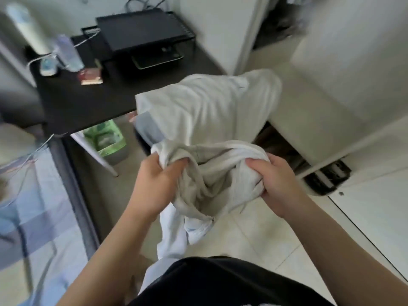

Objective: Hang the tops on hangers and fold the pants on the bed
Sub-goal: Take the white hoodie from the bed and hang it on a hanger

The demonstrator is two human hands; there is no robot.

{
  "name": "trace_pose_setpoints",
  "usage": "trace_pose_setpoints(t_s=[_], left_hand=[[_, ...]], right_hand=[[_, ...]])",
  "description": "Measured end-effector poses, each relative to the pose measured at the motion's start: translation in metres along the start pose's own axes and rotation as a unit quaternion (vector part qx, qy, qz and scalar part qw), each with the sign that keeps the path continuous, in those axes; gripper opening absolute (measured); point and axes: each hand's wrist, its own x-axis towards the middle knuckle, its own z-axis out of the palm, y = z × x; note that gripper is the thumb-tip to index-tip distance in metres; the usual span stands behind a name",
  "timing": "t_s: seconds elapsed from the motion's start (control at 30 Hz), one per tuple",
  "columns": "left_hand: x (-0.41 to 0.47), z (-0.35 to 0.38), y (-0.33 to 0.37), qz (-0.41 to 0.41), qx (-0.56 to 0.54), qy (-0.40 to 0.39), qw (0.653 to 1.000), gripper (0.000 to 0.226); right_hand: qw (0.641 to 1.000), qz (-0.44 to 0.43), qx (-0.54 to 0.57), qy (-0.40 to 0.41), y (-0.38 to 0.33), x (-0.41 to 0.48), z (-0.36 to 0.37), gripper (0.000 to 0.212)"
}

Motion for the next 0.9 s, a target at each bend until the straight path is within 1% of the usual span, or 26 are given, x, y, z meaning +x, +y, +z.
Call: trace_pose_setpoints(t_s=[0.1,0.2,0.27,0.37,0.43,0.57,0.7,0.8,0.83,0.9], left_hand=[[0.012,0.070,0.046,0.032,-0.016,-0.012,0.999,0.021],[0.030,0.127,0.093,0.077,-0.020,-0.047,0.996,0.011],[0.045,0.158,0.125,0.106,-0.036,-0.066,0.992,0.010],[0.072,0.203,0.177,0.150,-0.057,-0.103,0.982,0.015],[0.092,0.231,0.215,0.180,-0.065,-0.117,0.975,0.023],[0.134,0.279,0.296,0.255,-0.078,-0.158,0.951,0.016],[0.174,0.312,0.381,0.312,-0.086,-0.201,0.924,0.018],[0.200,0.327,0.441,0.370,-0.076,-0.211,0.902,0.019],[0.209,0.330,0.460,0.386,-0.078,-0.215,0.894,0.020],[0.227,0.336,0.499,0.414,-0.088,-0.224,0.878,0.020]], right_hand=[[0.999,-0.032,0.017,0.033,-0.035,0.003,-0.075,0.018],[0.996,-0.071,0.025,0.050,-0.078,0.005,-0.138,0.014],[0.992,-0.098,0.028,0.068,-0.107,0.007,-0.173,0.019],[0.983,-0.144,0.033,0.104,-0.153,0.011,-0.215,0.014],[0.973,-0.184,0.031,0.134,-0.186,0.015,-0.237,0.014],[0.949,-0.251,0.010,0.190,-0.258,0.023,-0.267,0.017],[0.912,-0.316,-0.030,0.259,-0.326,0.034,-0.279,0.014],[0.859,-0.372,-0.105,0.336,-0.378,0.046,-0.278,0.013],[0.841,-0.388,-0.126,0.355,-0.395,0.050,-0.276,0.013],[0.817,-0.417,-0.134,0.375,-0.430,0.058,-0.271,0.018]])
